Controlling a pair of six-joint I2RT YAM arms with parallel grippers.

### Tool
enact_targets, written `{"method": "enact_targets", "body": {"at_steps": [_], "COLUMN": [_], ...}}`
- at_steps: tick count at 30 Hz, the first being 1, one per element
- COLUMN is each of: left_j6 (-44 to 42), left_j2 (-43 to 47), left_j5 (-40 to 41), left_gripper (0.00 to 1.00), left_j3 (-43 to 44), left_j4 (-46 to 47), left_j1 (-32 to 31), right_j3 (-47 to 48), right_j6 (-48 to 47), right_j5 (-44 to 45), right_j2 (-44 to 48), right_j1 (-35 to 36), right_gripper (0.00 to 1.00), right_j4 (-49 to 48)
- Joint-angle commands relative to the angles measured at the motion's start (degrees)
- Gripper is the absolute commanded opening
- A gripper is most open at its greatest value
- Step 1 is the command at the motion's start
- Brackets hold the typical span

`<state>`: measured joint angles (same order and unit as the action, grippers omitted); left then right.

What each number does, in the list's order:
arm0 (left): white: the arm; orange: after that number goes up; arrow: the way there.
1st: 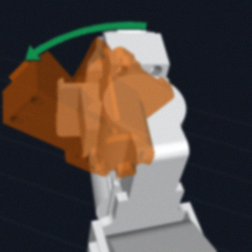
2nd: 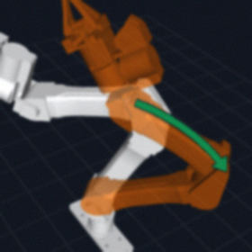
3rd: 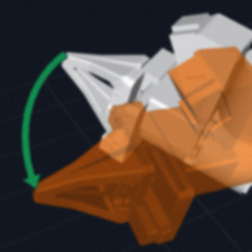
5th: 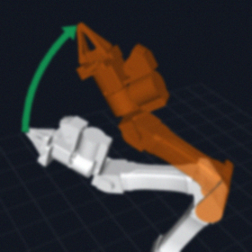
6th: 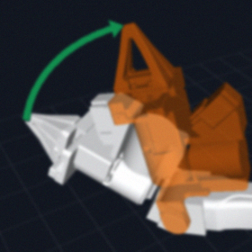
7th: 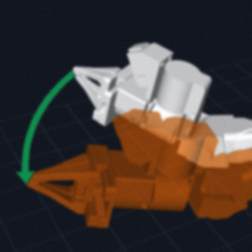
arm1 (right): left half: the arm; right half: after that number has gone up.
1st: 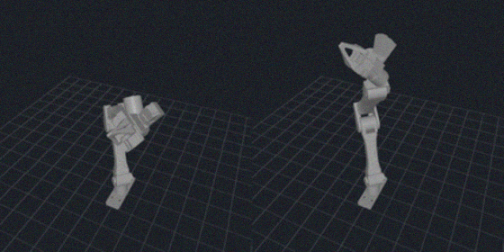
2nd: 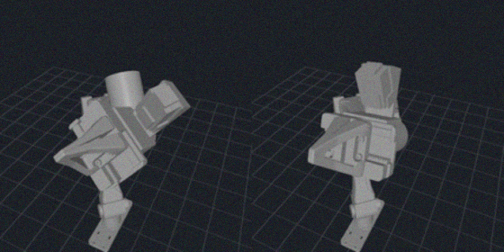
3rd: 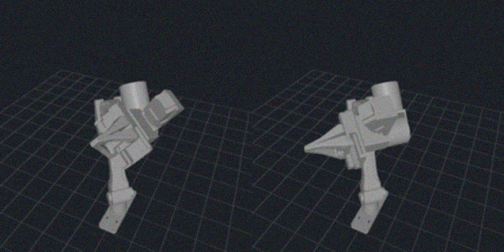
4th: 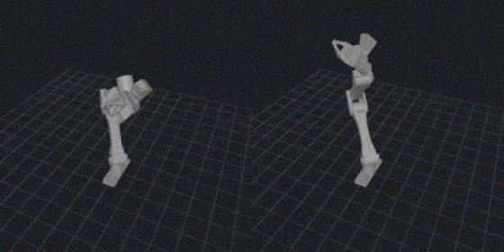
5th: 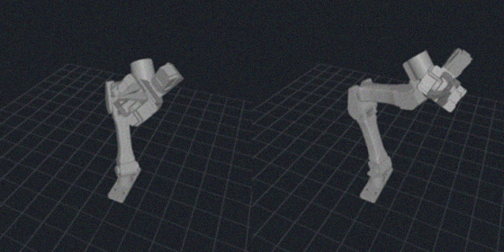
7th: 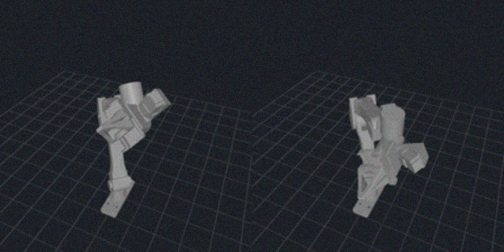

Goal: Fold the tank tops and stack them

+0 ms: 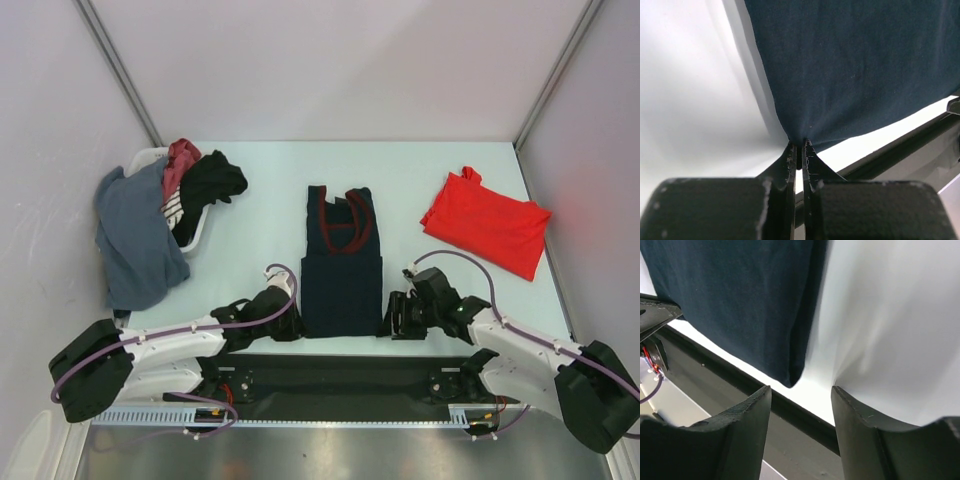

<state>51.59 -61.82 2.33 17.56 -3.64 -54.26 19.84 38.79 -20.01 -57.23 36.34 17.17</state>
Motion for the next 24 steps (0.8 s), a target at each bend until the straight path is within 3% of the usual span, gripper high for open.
{"method": "enact_targets", "body": {"at_steps": [1, 6, 9, 10, 11, 19, 24], "left_j6": [-0.26, -0.27, 0.09, 0.35, 0.44, 1.76, 1.32], "left_j2": [-1.46, -1.28, -1.20, -1.28, -1.02, 5.91, 12.68], "left_j5": [0.75, 0.05, -0.83, -0.83, -0.83, -1.89, -3.37], "left_gripper": [0.06, 0.05, 0.04, 0.04, 0.04, 0.02, 0.02], "left_j3": [-0.86, -0.77, -1.21, -1.30, -1.22, 2.12, 7.57], "left_j4": [-3.13, -2.86, -2.43, -2.51, -2.77, -13.38, -19.91], "left_j1": [-0.32, -0.23, -0.58, -0.84, -1.20, -4.54, -4.63], "right_j3": [0.03, 0.90, 1.17, 1.17, 1.26, 2.48, 8.63], "right_j6": [-1.08, -1.17, -0.73, -0.29, -0.12, 4.01, 3.85], "right_j5": [-0.12, 0.06, 0.06, 0.23, 0.41, 3.74, 5.15], "right_j2": [-2.70, -6.74, -8.68, -8.95, -8.95, 0.27, 6.51], "right_j1": [0.75, 1.98, 2.86, 3.73, 4.18, 9.54, 9.98], "right_gripper": [0.57, 0.50, 0.24, 0.06, 0.00, 0.00, 0.00], "right_j4": [-2.22, -5.65, -6.88, -6.89, -6.54, 2.85, 10.59]}}
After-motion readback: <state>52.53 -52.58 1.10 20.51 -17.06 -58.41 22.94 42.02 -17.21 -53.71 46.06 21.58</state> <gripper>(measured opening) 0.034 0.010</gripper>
